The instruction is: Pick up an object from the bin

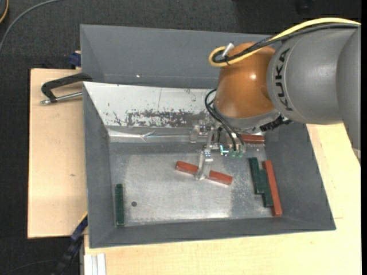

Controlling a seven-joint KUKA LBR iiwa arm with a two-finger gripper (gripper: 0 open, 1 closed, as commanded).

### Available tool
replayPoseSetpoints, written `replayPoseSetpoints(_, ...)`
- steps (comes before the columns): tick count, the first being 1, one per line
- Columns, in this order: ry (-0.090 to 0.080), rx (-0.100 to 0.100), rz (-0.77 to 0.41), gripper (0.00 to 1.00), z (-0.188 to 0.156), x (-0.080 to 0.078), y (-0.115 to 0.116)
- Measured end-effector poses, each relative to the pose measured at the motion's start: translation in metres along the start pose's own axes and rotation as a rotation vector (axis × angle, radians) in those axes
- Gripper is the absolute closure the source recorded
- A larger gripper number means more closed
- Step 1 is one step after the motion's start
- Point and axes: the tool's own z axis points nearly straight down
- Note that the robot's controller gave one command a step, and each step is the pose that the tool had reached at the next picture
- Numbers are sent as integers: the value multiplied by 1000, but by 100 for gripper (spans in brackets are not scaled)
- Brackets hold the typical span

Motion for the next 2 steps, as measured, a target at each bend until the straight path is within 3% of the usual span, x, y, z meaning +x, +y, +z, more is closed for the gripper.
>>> replayPoseSetpoints(1, -1, 2, -25, 0, 64, 10, -36)
replayPoseSetpoints(2, -7, 0, -24, 0, 63, 10, -35)
